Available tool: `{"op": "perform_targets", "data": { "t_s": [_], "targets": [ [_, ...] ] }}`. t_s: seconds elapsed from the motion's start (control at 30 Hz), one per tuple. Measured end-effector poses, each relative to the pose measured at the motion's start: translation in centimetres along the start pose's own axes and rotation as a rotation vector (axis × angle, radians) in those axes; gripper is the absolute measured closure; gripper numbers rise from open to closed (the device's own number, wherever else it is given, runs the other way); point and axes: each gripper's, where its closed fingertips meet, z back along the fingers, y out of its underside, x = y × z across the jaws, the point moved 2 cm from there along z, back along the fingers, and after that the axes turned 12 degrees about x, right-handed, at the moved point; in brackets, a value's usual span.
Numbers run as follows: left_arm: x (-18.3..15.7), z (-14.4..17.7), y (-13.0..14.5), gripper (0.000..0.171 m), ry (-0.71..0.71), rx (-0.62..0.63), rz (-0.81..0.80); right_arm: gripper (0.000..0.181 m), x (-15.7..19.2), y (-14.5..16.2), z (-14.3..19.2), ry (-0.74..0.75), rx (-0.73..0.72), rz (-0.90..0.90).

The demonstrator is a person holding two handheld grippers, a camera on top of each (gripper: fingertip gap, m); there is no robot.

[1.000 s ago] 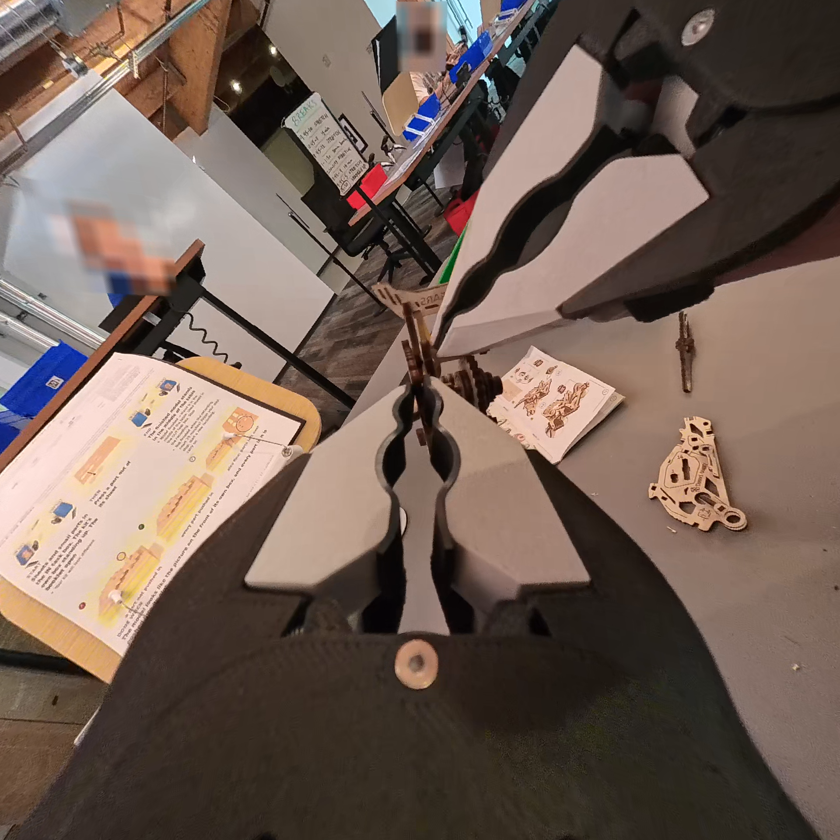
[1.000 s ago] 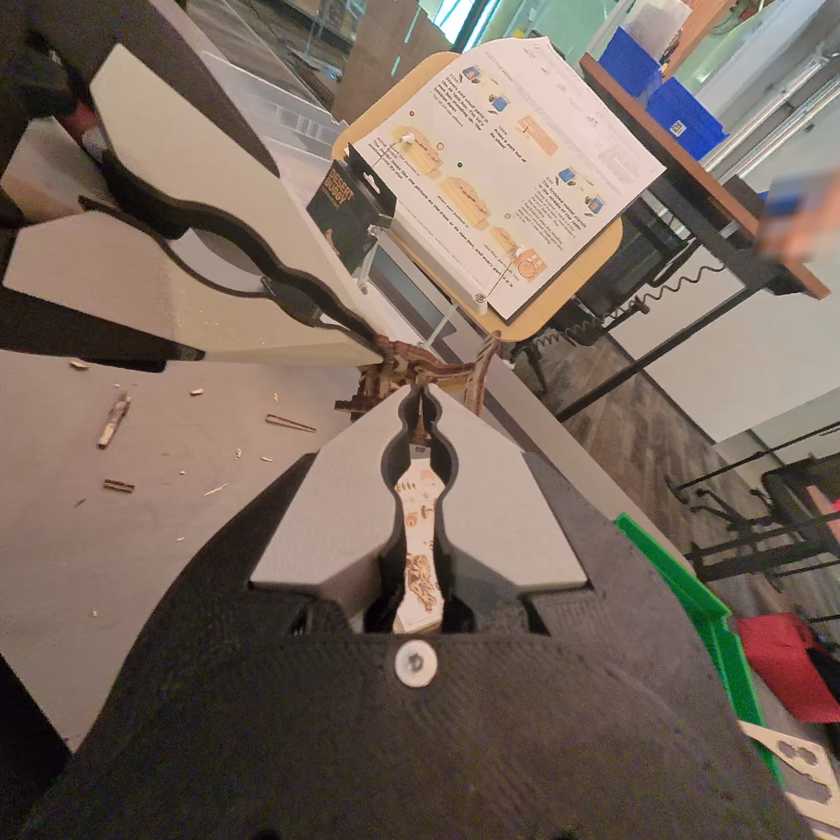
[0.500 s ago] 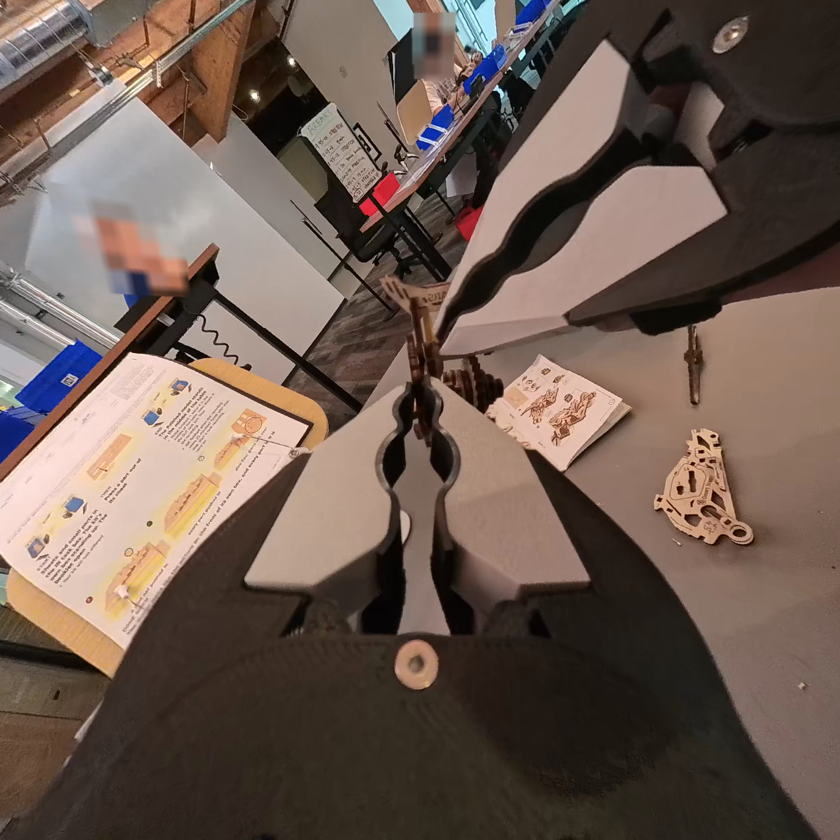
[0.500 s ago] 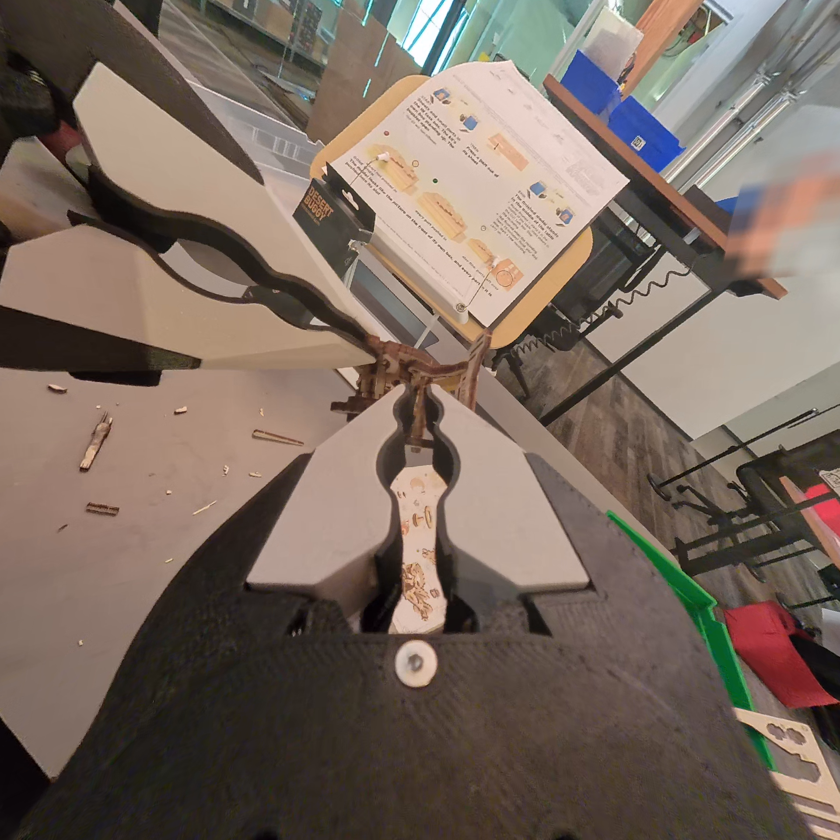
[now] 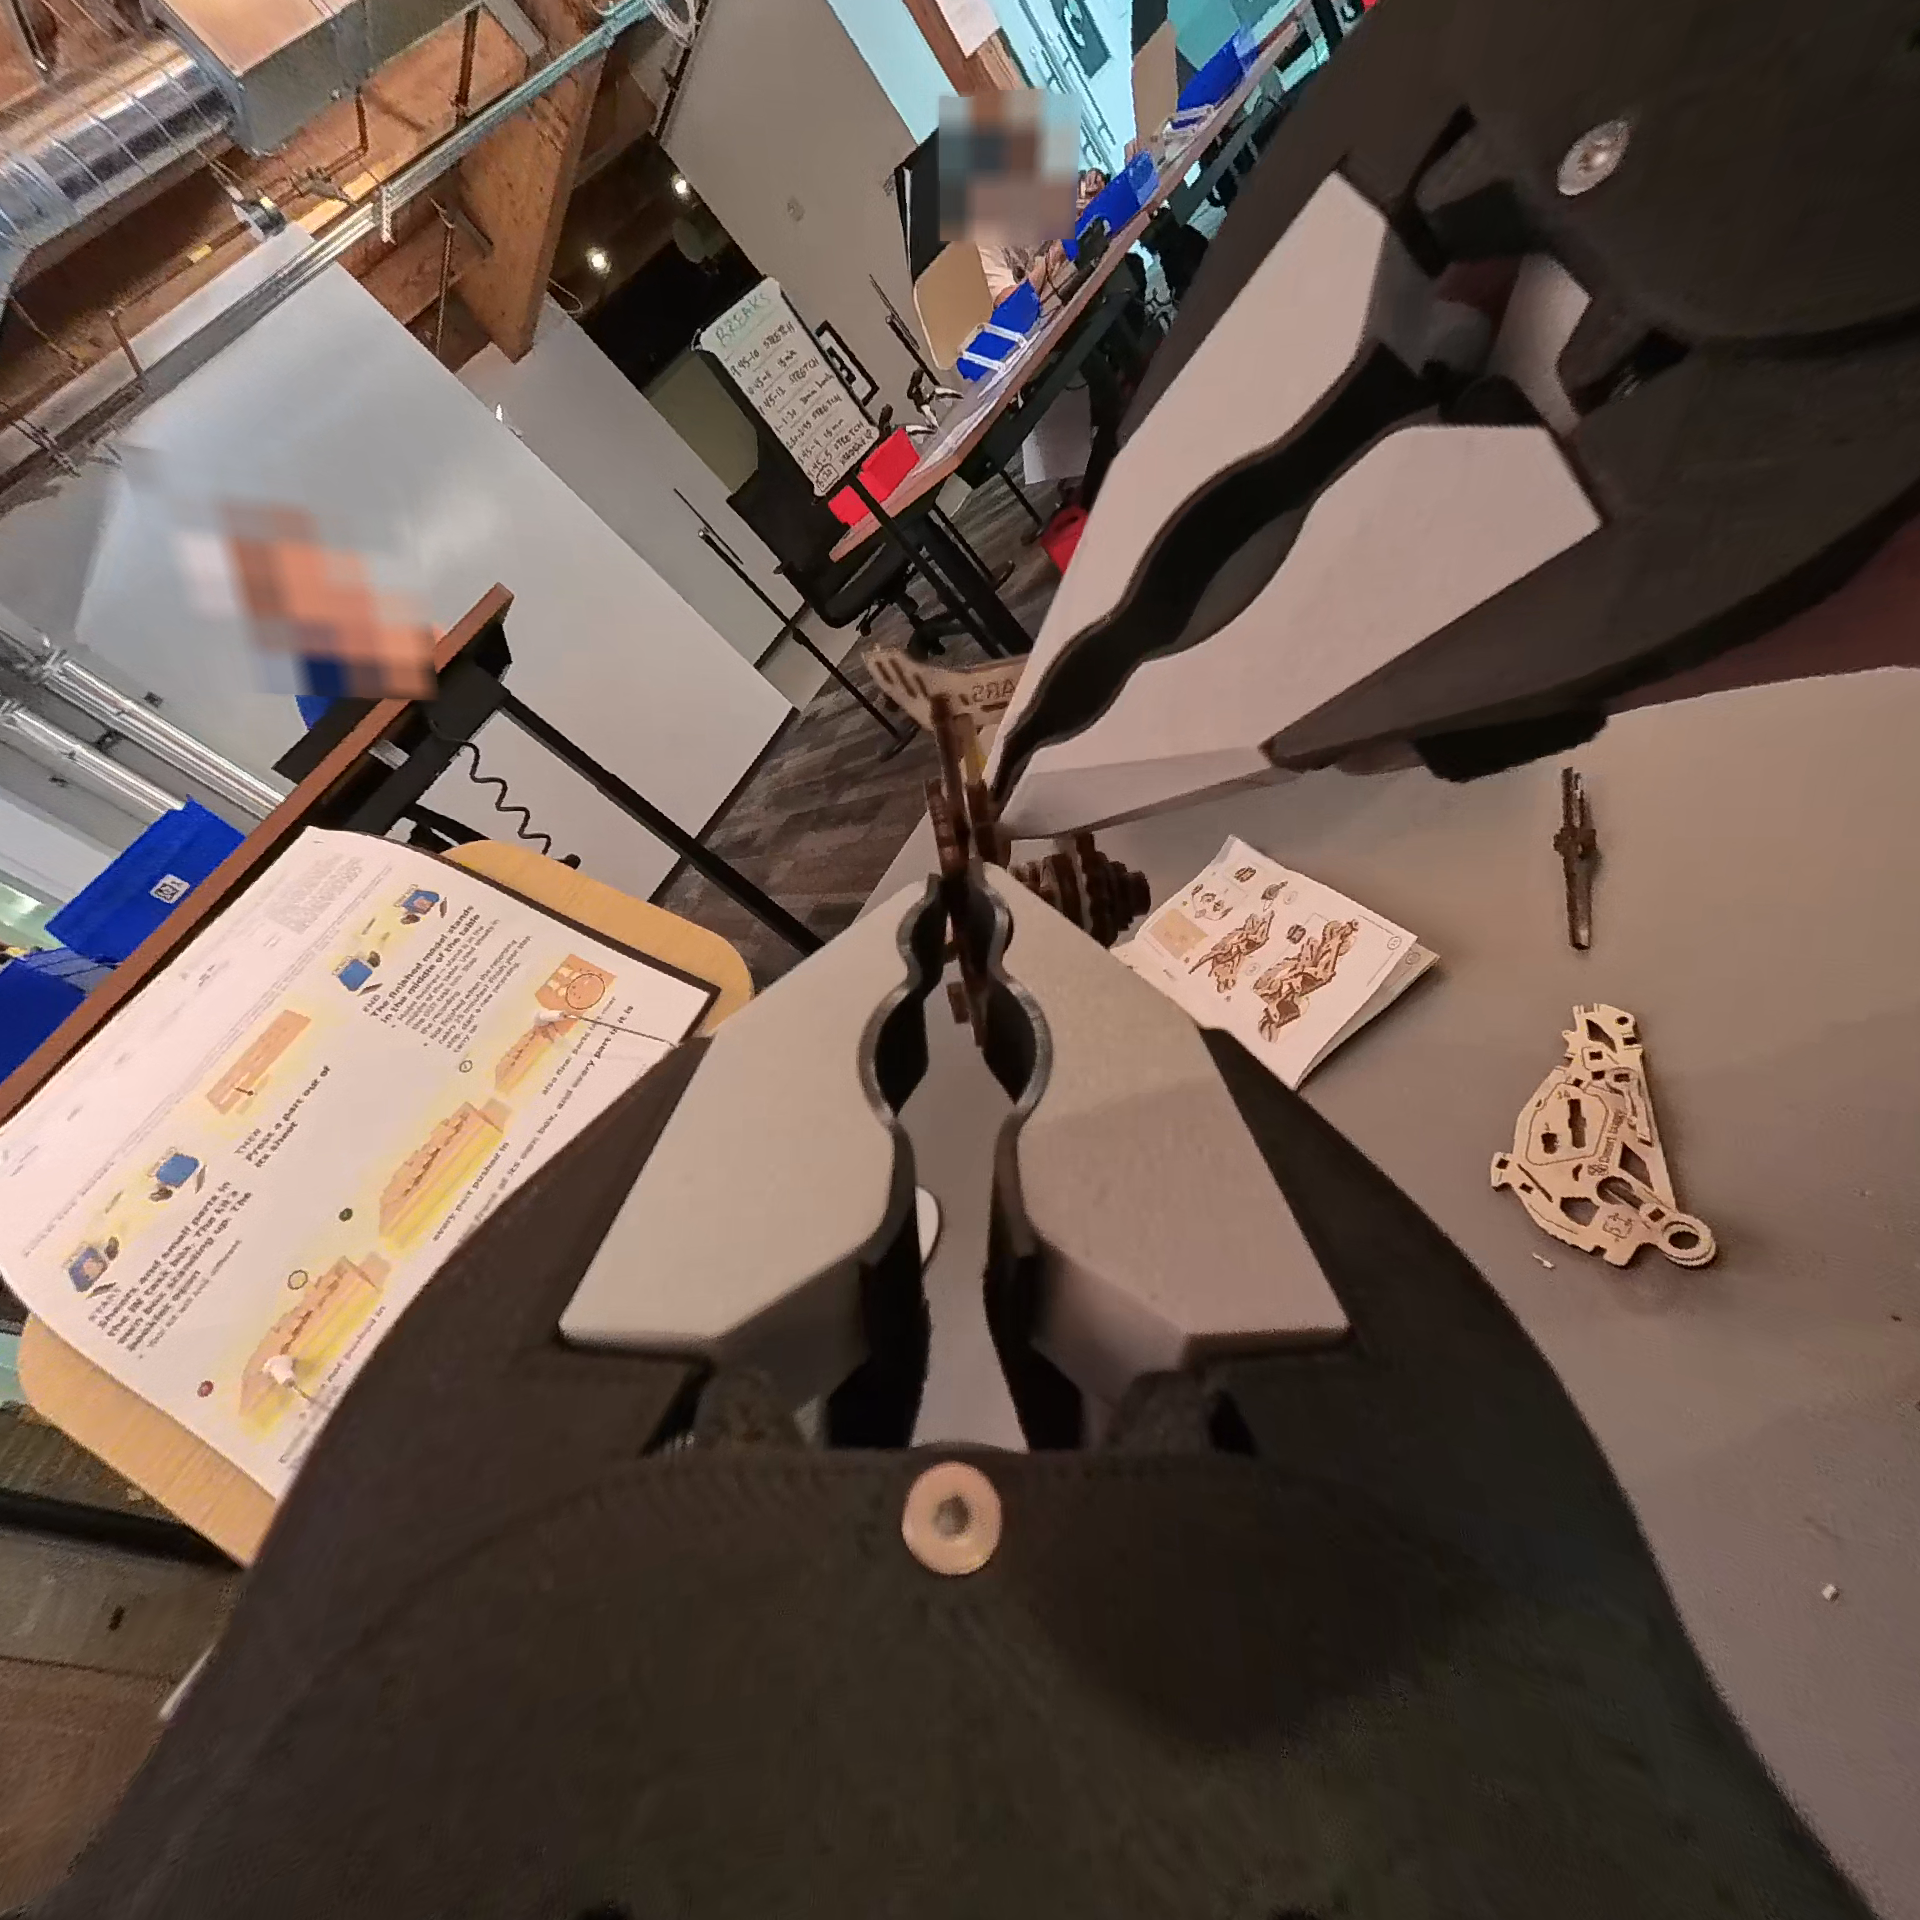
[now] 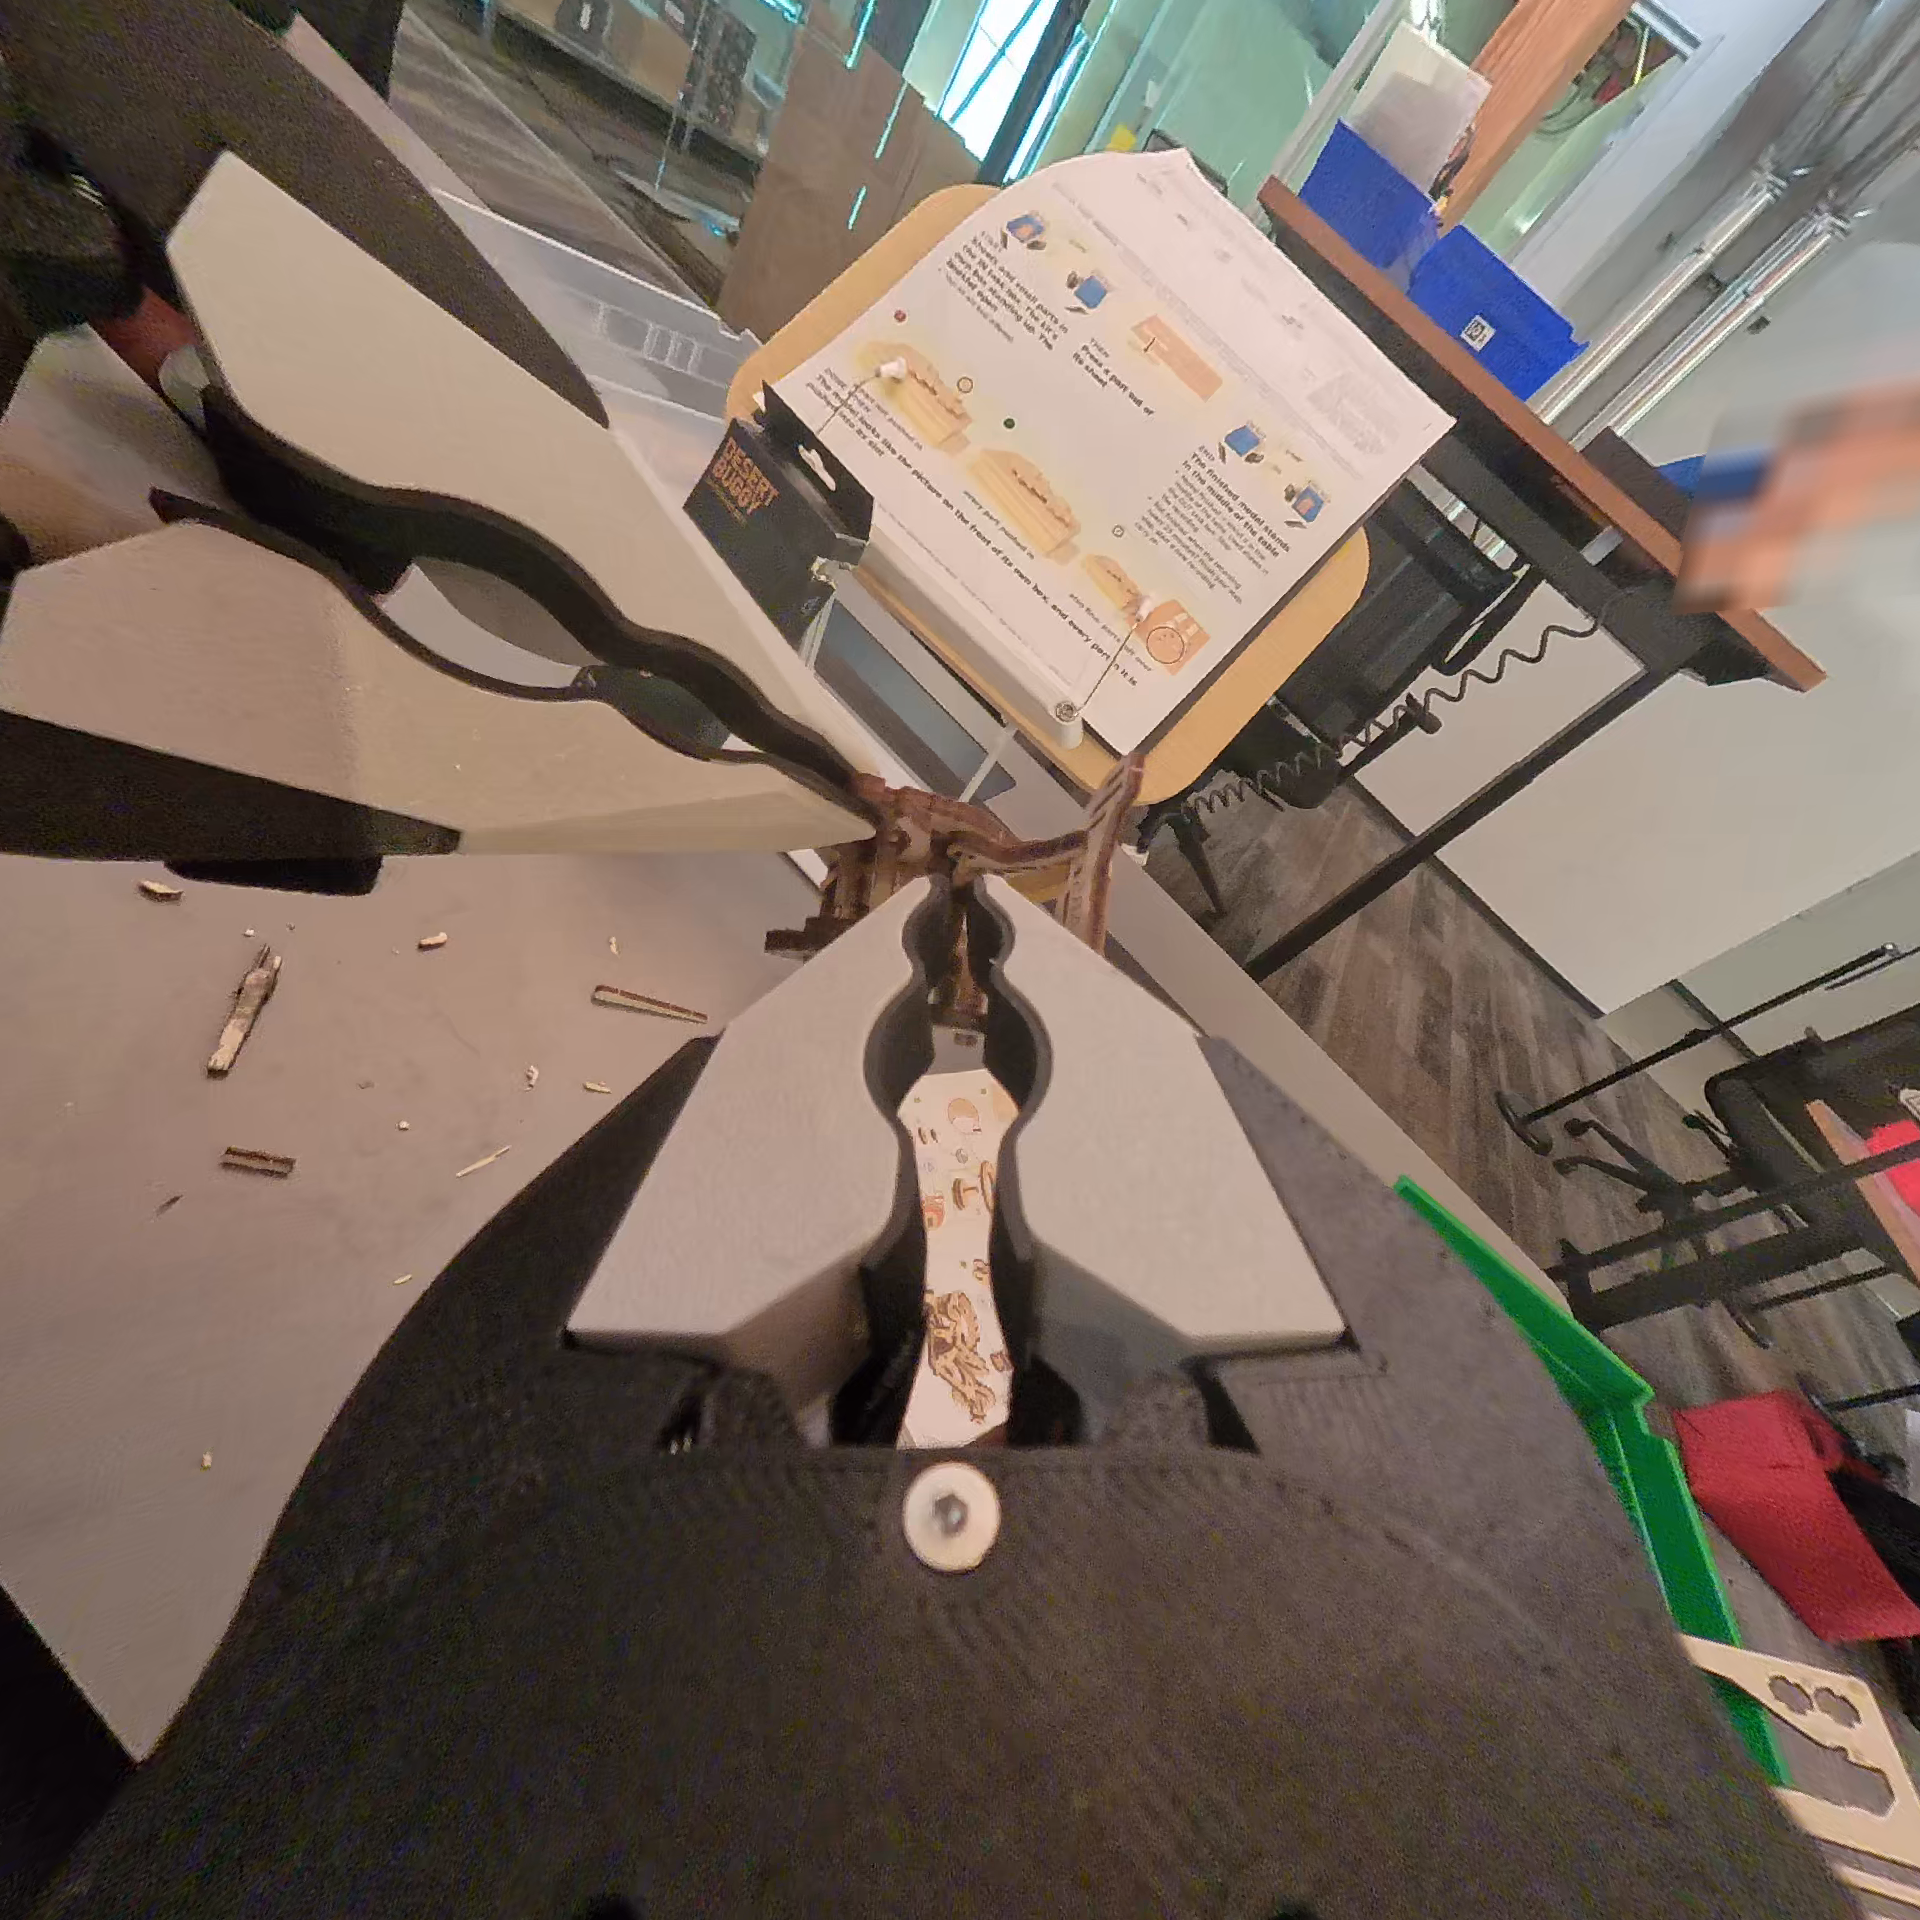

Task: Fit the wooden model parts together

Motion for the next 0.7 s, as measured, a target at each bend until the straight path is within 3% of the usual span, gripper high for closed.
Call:
{"op": "perform_targets", "data": {
  "t_s": [0.7],
  "targets": [
    [-0.19,0.56,0.28,0.171,-0.07,0.0,-0.12,0.181,0.25,-0.37,-0.3,-0.104,0.017,-0.072]
  ]
}}
